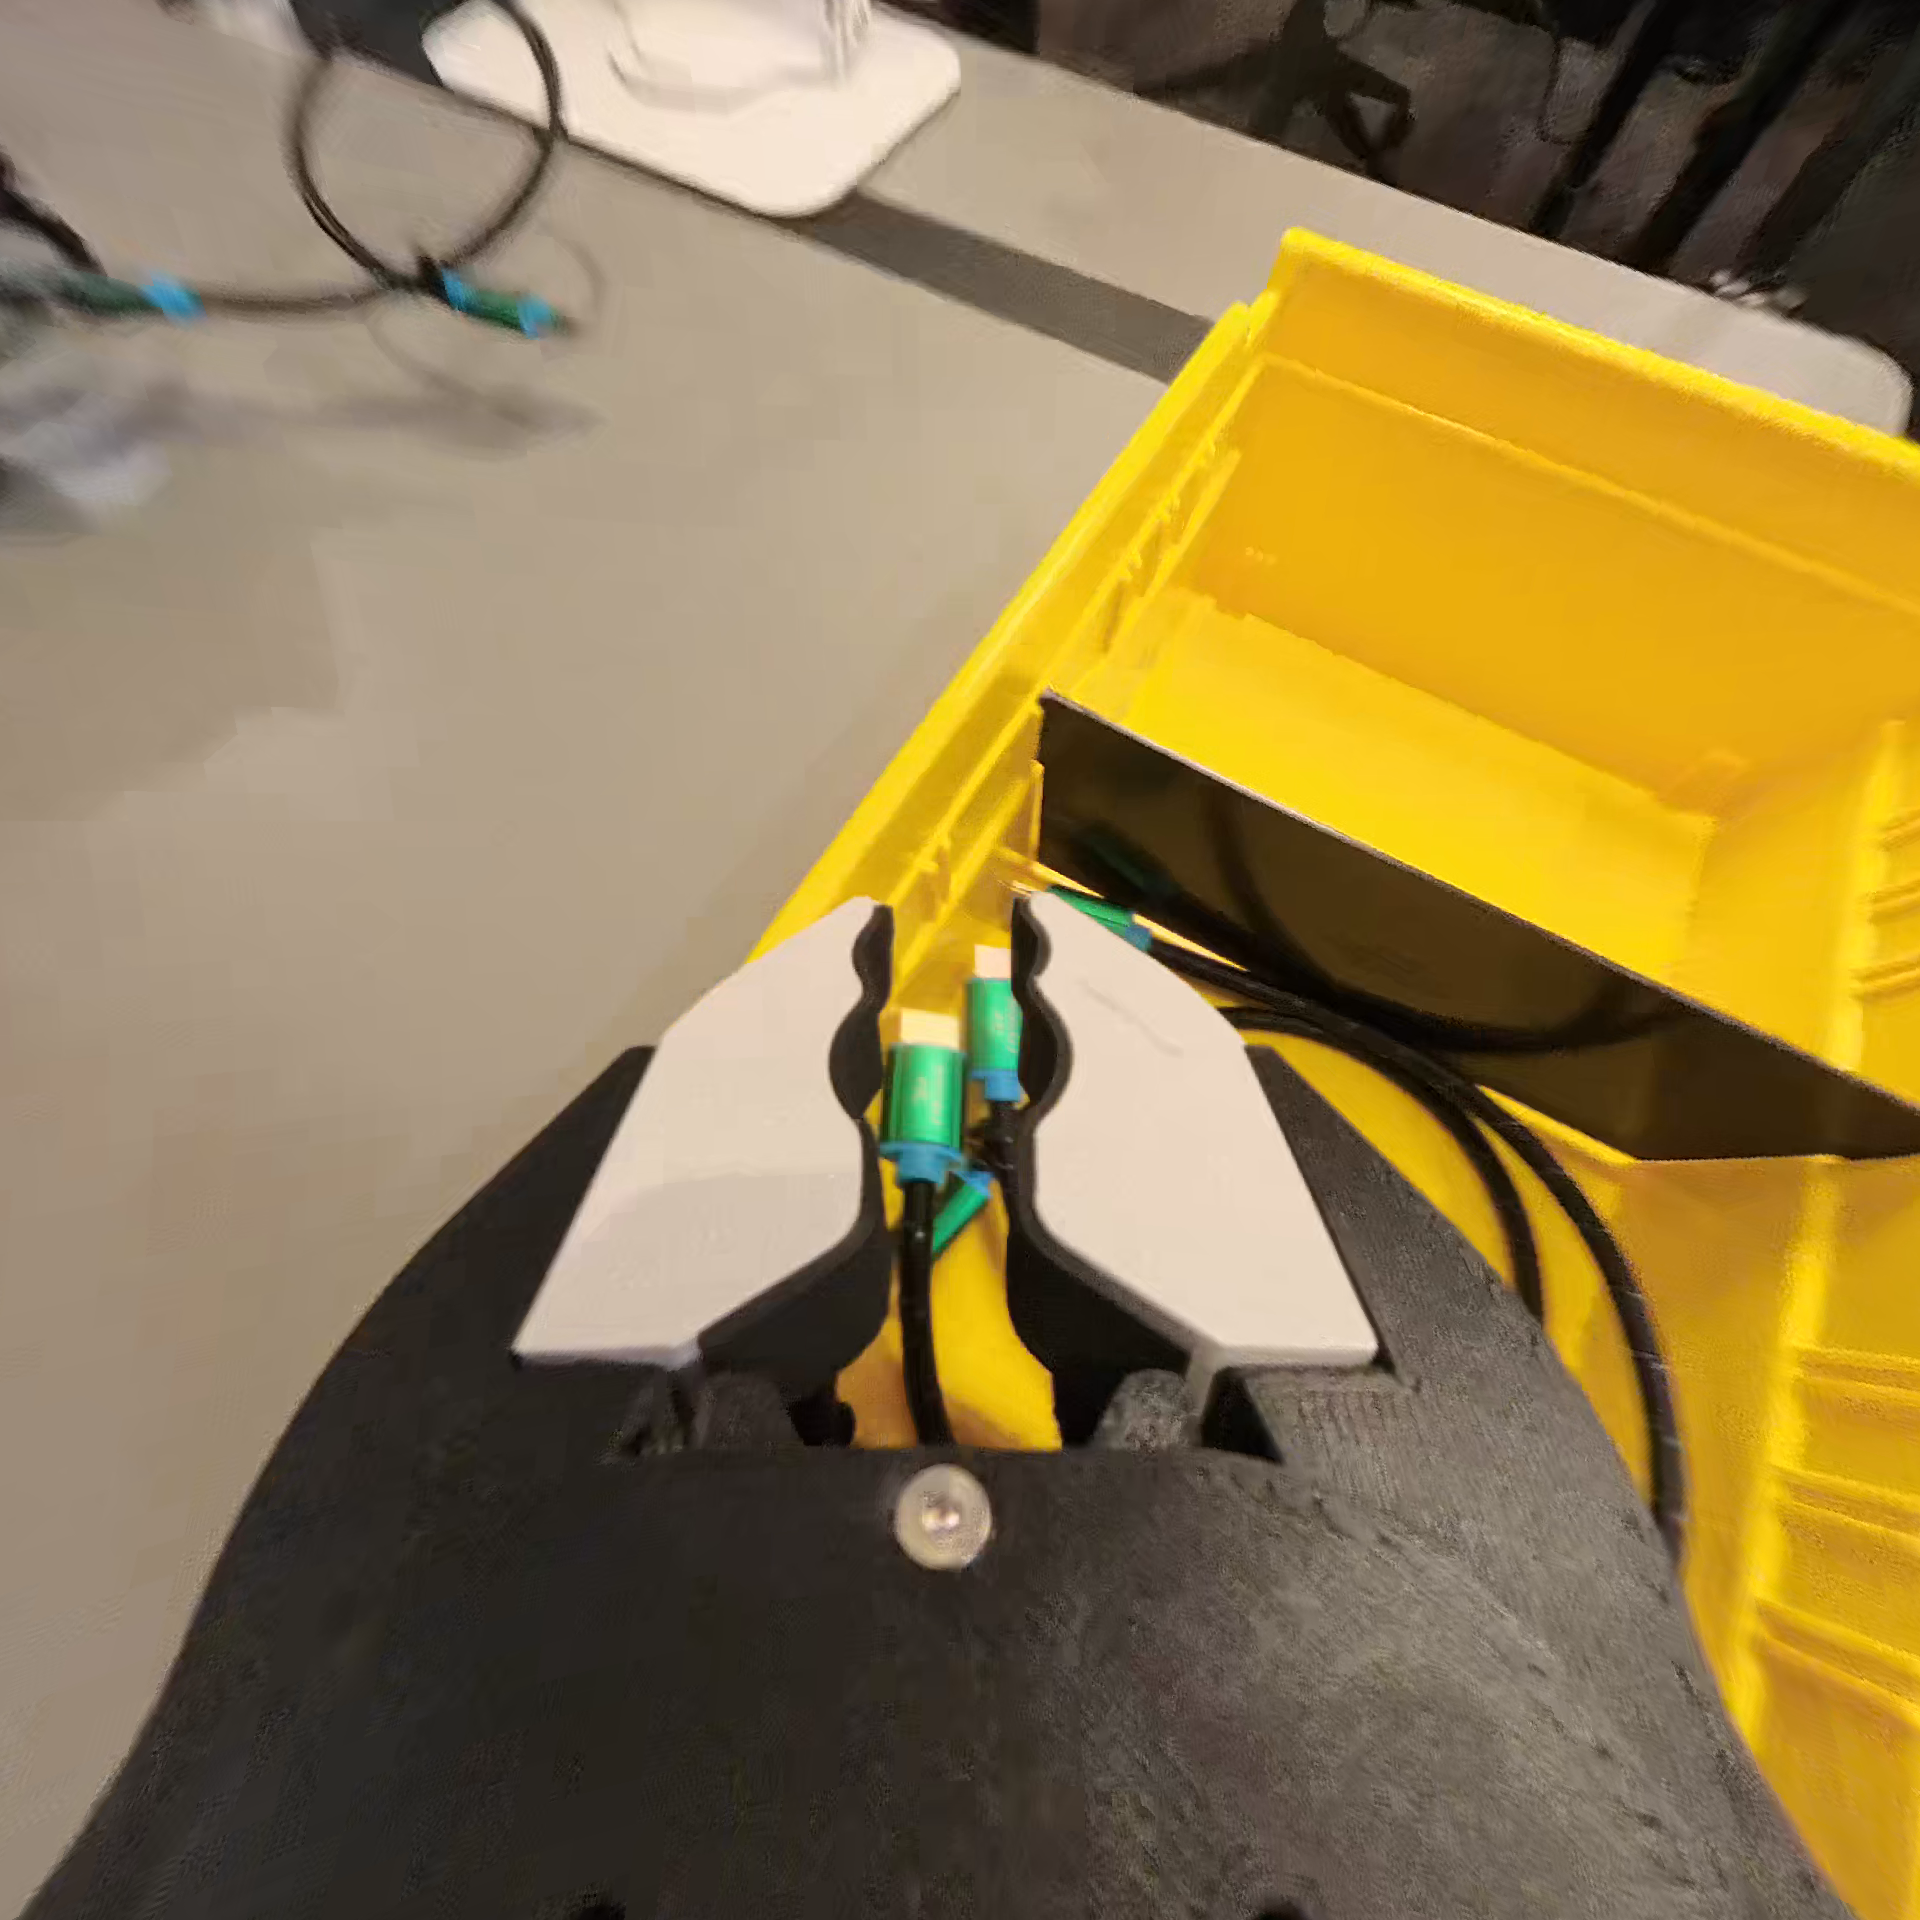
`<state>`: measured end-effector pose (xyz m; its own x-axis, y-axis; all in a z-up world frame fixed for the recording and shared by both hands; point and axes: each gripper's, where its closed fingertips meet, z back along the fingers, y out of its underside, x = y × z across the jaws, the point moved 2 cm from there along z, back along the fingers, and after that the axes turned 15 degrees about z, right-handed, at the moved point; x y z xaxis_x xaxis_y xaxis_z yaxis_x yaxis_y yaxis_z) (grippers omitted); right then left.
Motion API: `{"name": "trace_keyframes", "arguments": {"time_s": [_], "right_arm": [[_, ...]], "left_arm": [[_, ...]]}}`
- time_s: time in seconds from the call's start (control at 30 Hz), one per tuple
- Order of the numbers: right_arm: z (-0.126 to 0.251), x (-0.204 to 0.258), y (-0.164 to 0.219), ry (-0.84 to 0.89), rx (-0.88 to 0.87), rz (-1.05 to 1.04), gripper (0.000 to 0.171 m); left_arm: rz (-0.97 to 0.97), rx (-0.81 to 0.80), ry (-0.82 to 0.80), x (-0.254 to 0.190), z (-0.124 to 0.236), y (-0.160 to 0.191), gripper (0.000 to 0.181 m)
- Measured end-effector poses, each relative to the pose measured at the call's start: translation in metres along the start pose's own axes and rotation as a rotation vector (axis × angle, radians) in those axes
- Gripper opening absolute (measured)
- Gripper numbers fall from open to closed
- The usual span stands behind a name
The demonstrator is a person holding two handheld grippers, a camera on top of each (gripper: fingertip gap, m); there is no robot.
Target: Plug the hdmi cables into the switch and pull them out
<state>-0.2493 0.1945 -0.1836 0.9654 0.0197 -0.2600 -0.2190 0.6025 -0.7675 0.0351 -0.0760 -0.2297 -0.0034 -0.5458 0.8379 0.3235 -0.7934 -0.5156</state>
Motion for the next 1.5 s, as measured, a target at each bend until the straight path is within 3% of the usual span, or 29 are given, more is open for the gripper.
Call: {"name": "trace_keyframes", "arguments": {"time_s": [0.1,0.17,0.3,0.4,0.53,0.7,0.87,1.0,1.1,1.17,1.27,1.37,1.5], "right_arm": [[0.012,-0.002,-0.010,-0.058,-0.100,-0.133,0.028],[0.021,-0.007,-0.015,-0.006,-0.112,-0.107,0.027],[0.037,0.001,-0.037,0.152,-0.056,0.142,0.026],[0.033,0.033,-0.065,0.238,-0.037,0.417,0.024],[-0.009,0.104,-0.094,0.244,-0.086,0.763,0.023],[-0.088,0.194,-0.108,0.223,-0.202,1.056,0.028],[-0.140,0.237,-0.127,0.339,-0.271,1.281,0.032],[-0.164,0.246,-0.139,0.382,-0.278,1.350,0.033],[-0.174,0.244,-0.139,0.422,-0.250,1.374,0.011],[-0.176,0.242,-0.136,0.420,-0.240,1.375,0.012],[-0.178,0.238,-0.132,0.399,-0.205,1.347,0.012],[-0.176,0.242,-0.131,0.378,-0.224,1.366,0.012],[-0.173,0.250,-0.132,0.363,-0.238,1.364,0.012]], "left_arm": [[-0.006,-0.002,0.007,-0.002,0.000,-0.001,0.022],[-0.014,-0.006,0.009,-0.002,0.000,-0.002,0.023],[-0.042,-0.019,0.001,-0.003,0.002,-0.006,0.023],[-0.068,-0.042,-0.003,-0.004,0.004,-0.012,0.023],[-0.115,-0.091,0.016,-0.012,0.009,-0.023,0.023],[-0.179,-0.124,0.041,-0.022,0.014,-0.032,0.023],[-0.223,-0.153,0.069,-0.029,0.019,-0.036,0.023],[-0.241,-0.218,0.088,-0.034,0.025,-0.046,0.023],[-0.237,-0.263,0.096,-0.036,0.027,-0.052,0.023],[-0.217,-0.258,0.102,-0.035,0.025,-0.051,0.023],[-0.201,-0.214,0.093,-0.034,0.016,-0.049,0.027],[-0.230,-0.109,0.069,-0.033,0.002,-0.040,0.045],[-0.232,-0.099,0.079,-0.035,-0.002,-0.038,0.036]]}}
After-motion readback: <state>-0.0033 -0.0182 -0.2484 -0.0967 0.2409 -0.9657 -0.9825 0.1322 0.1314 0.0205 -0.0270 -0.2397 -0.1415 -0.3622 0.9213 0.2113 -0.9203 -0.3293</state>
